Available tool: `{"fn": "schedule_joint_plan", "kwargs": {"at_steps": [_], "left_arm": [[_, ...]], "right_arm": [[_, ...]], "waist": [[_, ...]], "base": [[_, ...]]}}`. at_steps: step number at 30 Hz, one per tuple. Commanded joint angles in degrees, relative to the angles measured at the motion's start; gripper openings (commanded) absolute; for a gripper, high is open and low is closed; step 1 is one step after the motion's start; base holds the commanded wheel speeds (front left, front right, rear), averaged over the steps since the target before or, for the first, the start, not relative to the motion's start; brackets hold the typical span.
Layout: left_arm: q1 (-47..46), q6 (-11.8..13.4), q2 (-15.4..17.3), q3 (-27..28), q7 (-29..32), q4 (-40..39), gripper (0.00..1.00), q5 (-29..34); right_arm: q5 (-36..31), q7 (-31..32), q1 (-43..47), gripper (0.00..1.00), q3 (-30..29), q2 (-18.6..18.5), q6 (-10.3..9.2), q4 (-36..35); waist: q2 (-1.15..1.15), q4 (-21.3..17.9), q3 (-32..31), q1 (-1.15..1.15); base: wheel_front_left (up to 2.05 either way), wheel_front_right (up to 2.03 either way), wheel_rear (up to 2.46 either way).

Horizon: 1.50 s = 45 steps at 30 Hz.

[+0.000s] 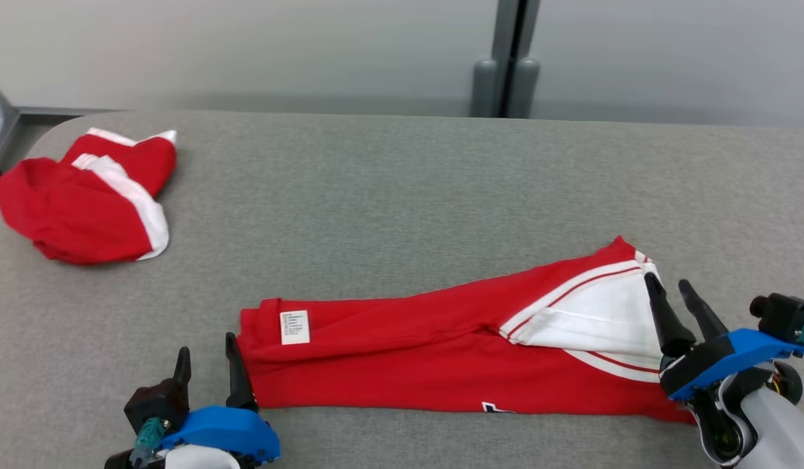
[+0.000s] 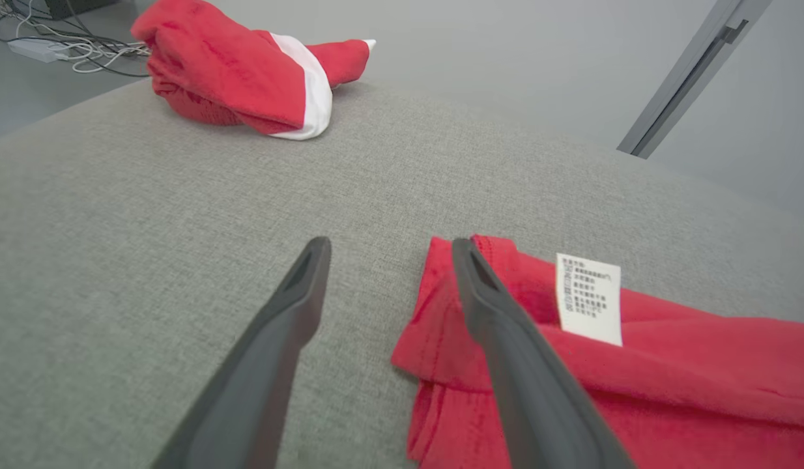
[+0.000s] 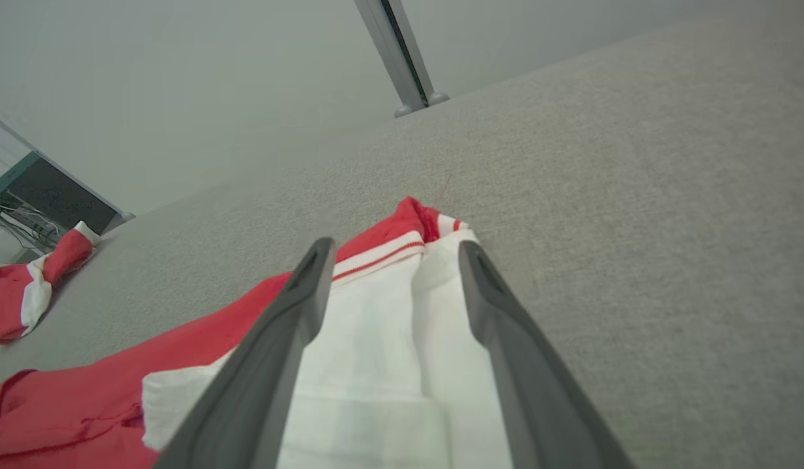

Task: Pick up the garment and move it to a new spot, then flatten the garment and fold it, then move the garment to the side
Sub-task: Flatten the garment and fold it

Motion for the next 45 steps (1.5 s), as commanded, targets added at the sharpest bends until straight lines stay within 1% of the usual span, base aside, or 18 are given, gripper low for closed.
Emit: {"fn": "schedule_joint_plan", "kwargs": {"at_steps": [1, 5, 8, 10, 14, 16, 17, 18, 19, 21, 24, 28, 33, 36, 38, 41, 45], "left_arm": [[0.48, 0.28, 0.05, -0.56, -0.14, -0.44, 1.00, -0.07], [0.29, 0.60, 0.02, -1.89, -0.14, -1.04, 1.00, -0.51], [0.06, 0.82, -0.02, -2.66, -0.14, -1.46, 1.00, -0.96], [-0.10, 0.99, 0.00, -2.76, -0.14, -1.91, 1.00, -1.14], [-0.43, 1.04, 0.00, -3.58, -0.14, -2.41, 1.00, -1.47], [-0.69, 1.15, -0.01, -4.29, -0.14, -2.57, 1.00, -1.63], [-0.81, 1.17, -0.03, -4.63, -0.14, -2.61, 1.00, -1.67], [-0.89, 1.27, -0.03, -4.82, -0.14, -2.60, 1.00, -1.76], [-0.96, 1.31, 0.02, -4.97, -0.14, -2.62, 1.00, -1.88], [-1.05, 1.58, 0.05, -5.47, -0.14, -2.76, 1.00, -1.86], [-1.09, 1.73, 0.02, -5.94, -0.14, -2.76, 1.00, -1.60], [-1.04, 1.12, 0.02, -5.81, -0.15, -2.41, 1.00, -1.00], [0.08, 0.59, 0.00, -5.68, -0.14, -1.89, 1.00, -1.31], [0.10, 0.65, 0.01, -6.03, -0.14, -1.77, 1.00, -2.02], [-0.30, 0.70, 0.00, -6.50, -0.14, -1.69, 1.00, -2.44], [-1.18, 0.87, 0.12, -7.73, -0.14, -1.43, 1.00, -2.97], [-1.71, 1.14, 0.15, -8.29, -0.14, -1.51, 1.00, -3.01]], "right_arm": [[-0.99, -0.07, -0.56, 1.00, -0.04, 0.34, 0.01, 2.19], [-5.36, 1.51, -2.96, 1.00, 0.52, 1.03, 0.02, 10.00], [-6.74, 3.15, -3.56, 1.00, 0.82, 2.10, 0.01, 14.93], [-7.07, 4.33, -3.20, 1.00, 1.33, 2.92, 0.01, 17.48], [-8.30, 4.38, -2.58, 1.00, 1.62, 3.50, -0.11, 21.29], [-8.45, 5.84, -1.79, 1.00, 2.74, 4.63, -0.12, 22.12], [-7.87, 6.94, -1.02, 0.93, 3.51, 5.76, -0.04, 21.77], [-7.49, 8.02, -0.23, 0.41, 4.46, 6.68, 0.00, 21.04], [-6.71, 8.76, 0.46, 0.00, 5.26, 7.46, 0.13, 19.91], [-4.99, 8.18, 0.65, 0.00, 5.36, 7.82, 0.23, 17.58], [-3.28, 4.82, -0.23, 0.00, 4.43, 6.01, 0.08, 15.10], [-2.20, 1.63, -1.24, 0.00, 2.58, 3.42, -0.01, 13.66], [-1.48, 0.16, -0.80, 0.00, 1.06, 2.45, 0.00, 12.15], [-1.84, 0.04, -0.76, 0.00, 1.37, 2.25, 0.00, 10.75], [-1.99, -0.04, -0.76, 0.00, 1.96, 2.59, 0.00, 9.26], [-1.18, -0.07, -0.39, 0.00, 3.48, 3.72, 0.02, 5.41], [-0.32, 0.66, 0.24, 0.00, 7.20, 4.83, 0.02, -1.11]], "waist": [[0.01, 1.31, 0.68, 0.00], [0.01, 3.44, 1.02, 0.00], [0.01, 4.41, 1.42, 0.00], [0.01, 4.71, 1.78, 0.00], [0.01, 4.66, 2.31, 0.00], [0.01, 4.44, 2.42, 0.00], [0.01, 4.28, 2.40, 0.00], [0.01, 4.10, 2.35, 0.00], [0.01, 3.90, 2.29, 0.00], [0.01, 3.43, 2.14, 0.00], [0.01, 2.63, 1.70, 0.00], [0.01, 0.95, 0.58, 0.00], [0.01, -3.24, -1.82, 0.00], [0.01, -6.02, -2.61, 0.00], [0.01, -7.21, -2.53, 0.00], [0.01, -7.30, -2.34, 0.00], [0.01, -5.24, -1.96, 0.00]], "base": [[0.00, 0.00, 0.00], [0.00, 0.00, 0.00], [0.00, 0.00, 0.00], [0.00, 0.00, 0.00], [0.00, 0.00, 0.00], [0.00, 0.00, 0.00], [0.00, 0.00, 0.00], [0.00, 0.00, 0.00], [0.00, 0.00, 0.00], [0.00, 0.00, 0.00], [0.00, 0.00, 0.00], [0.00, 0.00, 0.00], [0.00, 0.00, 0.00], [0.00, 0.00, 0.00], [0.00, 0.00, 0.00], [0.00, 0.00, 0.00], [0.00, 0.00, 0.00]]}}
